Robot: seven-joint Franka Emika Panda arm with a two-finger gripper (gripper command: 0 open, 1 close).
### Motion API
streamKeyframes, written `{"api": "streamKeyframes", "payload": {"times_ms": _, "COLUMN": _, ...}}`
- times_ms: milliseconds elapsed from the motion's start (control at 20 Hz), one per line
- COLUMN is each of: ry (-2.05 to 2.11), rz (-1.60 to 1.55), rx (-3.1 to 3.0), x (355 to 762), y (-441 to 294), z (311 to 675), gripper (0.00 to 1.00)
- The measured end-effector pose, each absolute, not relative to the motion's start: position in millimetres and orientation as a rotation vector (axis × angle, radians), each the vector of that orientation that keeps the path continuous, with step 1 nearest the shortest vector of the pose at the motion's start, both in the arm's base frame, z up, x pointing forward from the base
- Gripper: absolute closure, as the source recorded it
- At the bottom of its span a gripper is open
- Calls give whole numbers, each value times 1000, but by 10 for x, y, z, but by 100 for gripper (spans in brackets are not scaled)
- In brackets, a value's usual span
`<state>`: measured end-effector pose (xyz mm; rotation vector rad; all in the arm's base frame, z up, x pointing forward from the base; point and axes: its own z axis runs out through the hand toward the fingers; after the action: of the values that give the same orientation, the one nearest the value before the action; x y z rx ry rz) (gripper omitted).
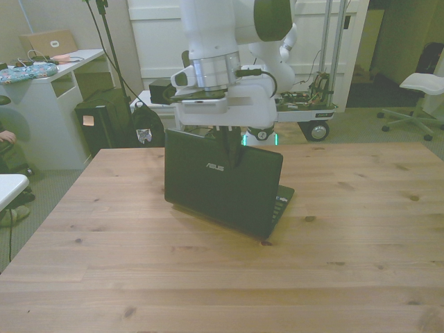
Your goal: Close the laptop
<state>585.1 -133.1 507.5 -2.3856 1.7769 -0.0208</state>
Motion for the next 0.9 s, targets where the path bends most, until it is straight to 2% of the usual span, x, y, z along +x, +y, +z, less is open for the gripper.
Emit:
{"api": "streamKeyframes", "payload": {"times_ms": 200, "ry": 1774, "rz": 54, "rx": -2401, "x": 5639, "y": -978, "z": 4783, "gripper": 100}}
{"api": "streamKeyframes", "payload": {"times_ms": 600, "ry": 1828, "rz": 178, "rx": -2412, "x": 5412, "y": -849, "z": 3845, "gripper": 100}}
{"api": "streamKeyframes", "payload": {"times_ms": 750, "ry": 1797, "rz": 148, "rx": -2423, "x": 5423, "y": -741, "z": 3934, "gripper": 100}}
{"api": "streamKeyframes", "payload": {"times_ms": 900, "ry": 1720, "rz": 53, "rx": -2425, "x": 5331, "y": -550, "z": 4480, "gripper": 100}}
